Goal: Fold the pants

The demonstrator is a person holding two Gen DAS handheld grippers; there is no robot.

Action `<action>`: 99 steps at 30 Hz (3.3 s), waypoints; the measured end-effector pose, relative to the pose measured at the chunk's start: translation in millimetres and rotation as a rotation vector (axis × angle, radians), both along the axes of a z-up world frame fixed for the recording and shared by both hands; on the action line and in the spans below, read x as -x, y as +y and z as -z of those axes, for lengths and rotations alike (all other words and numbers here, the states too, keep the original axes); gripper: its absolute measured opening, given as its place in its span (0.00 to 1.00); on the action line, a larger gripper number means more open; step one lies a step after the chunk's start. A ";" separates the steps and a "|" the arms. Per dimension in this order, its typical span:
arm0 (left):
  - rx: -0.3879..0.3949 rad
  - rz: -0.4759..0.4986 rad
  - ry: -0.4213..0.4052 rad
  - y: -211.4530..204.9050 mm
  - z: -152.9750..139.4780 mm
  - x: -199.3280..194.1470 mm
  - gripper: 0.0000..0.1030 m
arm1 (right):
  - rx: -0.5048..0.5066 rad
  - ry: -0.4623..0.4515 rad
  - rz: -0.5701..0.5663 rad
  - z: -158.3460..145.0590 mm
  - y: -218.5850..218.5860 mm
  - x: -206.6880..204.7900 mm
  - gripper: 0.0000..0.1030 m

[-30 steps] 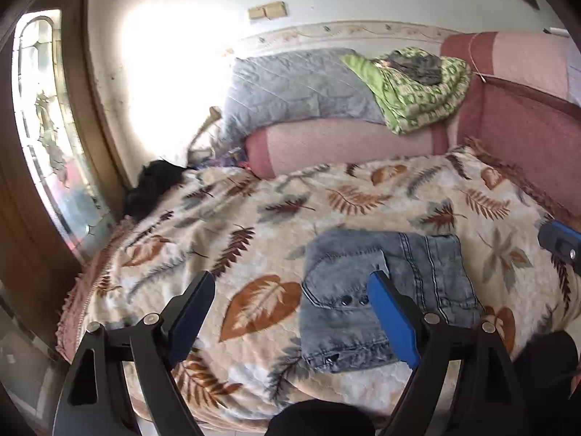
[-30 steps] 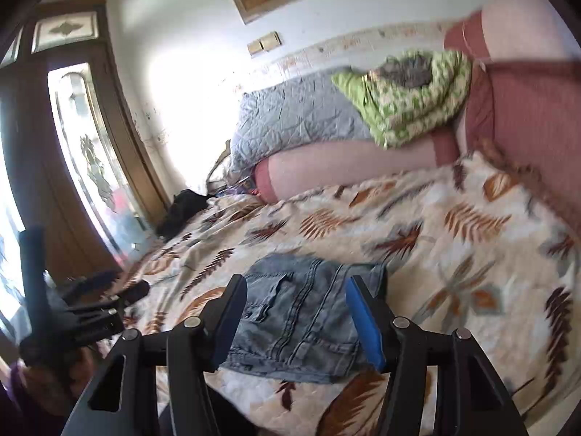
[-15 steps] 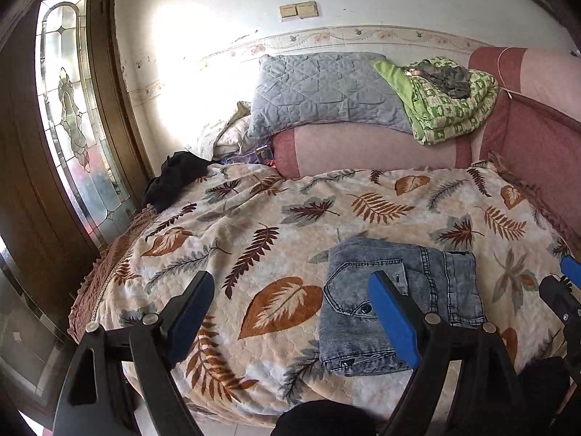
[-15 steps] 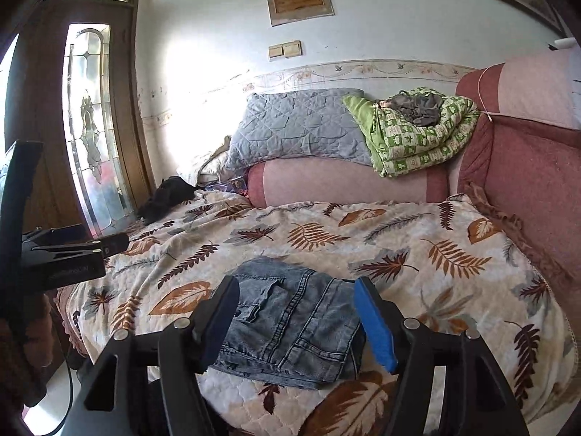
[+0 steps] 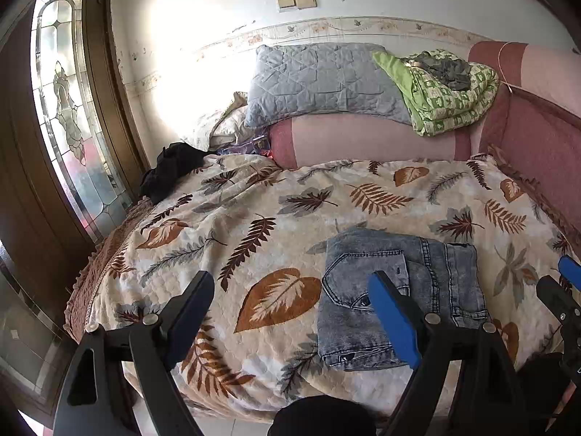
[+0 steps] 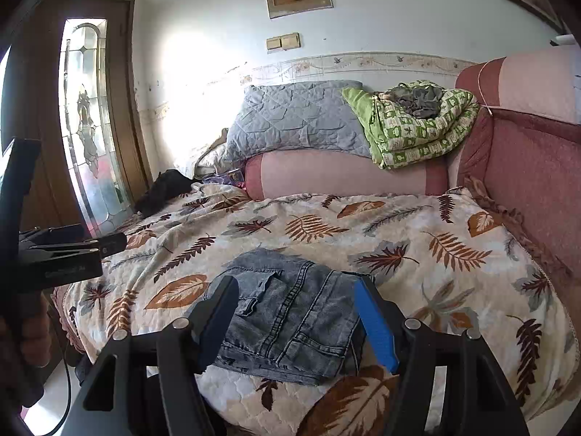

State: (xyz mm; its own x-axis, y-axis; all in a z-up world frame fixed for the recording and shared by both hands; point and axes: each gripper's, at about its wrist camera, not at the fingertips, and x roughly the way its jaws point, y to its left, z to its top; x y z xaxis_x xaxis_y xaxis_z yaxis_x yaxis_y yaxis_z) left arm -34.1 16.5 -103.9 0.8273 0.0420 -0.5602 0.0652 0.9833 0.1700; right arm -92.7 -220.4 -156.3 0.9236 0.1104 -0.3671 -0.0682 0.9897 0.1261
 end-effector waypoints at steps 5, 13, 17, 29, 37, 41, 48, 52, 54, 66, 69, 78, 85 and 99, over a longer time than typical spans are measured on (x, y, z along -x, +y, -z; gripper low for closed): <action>-0.006 0.003 0.010 -0.3 3.4 -0.6 0.85 | -0.009 0.016 -0.001 3.2 0.2 -2.0 0.68; -0.003 -0.003 0.010 3.1 3.9 -1.1 0.85 | -0.008 0.023 0.001 3.5 -0.1 -3.3 0.68; -0.005 -0.004 0.013 3.7 4.5 -1.6 0.85 | -0.006 0.024 0.002 4.1 -0.2 -3.5 0.68; -0.004 -0.023 0.010 4.9 5.5 -2.8 0.85 | 0.001 0.030 -0.012 6.3 3.6 -4.3 0.68; 0.003 -0.033 0.012 7.5 6.2 -4.0 0.85 | 0.001 0.031 -0.015 6.1 4.5 -4.3 0.68; 0.008 -0.038 0.014 9.8 7.0 -4.8 0.85 | 0.005 0.034 -0.018 6.2 5.8 -5.2 0.68; 0.014 -0.042 0.022 11.4 9.7 -6.3 0.85 | 0.014 0.039 -0.032 6.9 11.8 -7.2 0.68; 0.017 -0.044 0.024 12.1 10.5 -6.7 0.85 | 0.018 0.043 -0.039 8.0 14.9 -8.0 0.68; 0.016 -0.044 0.023 12.4 10.4 -6.6 0.85 | 0.022 0.044 -0.043 8.0 16.9 -8.7 0.68; 0.030 -0.051 0.021 15.1 10.9 -6.6 0.85 | 0.036 0.046 -0.057 6.1 26.8 -9.2 0.68; 0.038 -0.053 0.018 16.7 9.4 -5.7 0.85 | 0.036 0.045 -0.057 6.2 27.3 -9.2 0.68; 0.057 -0.065 -0.002 23.3 2.8 -0.6 0.85 | 0.049 0.035 -0.070 0.0 37.8 -6.1 0.68; 0.068 -0.072 -0.023 27.6 -4.4 5.6 0.85 | 0.056 0.014 -0.079 -8.7 44.7 -0.4 0.68; 0.062 -0.068 -0.028 25.2 -6.3 7.0 0.85 | 0.052 0.008 -0.074 -11.8 44.1 2.4 0.68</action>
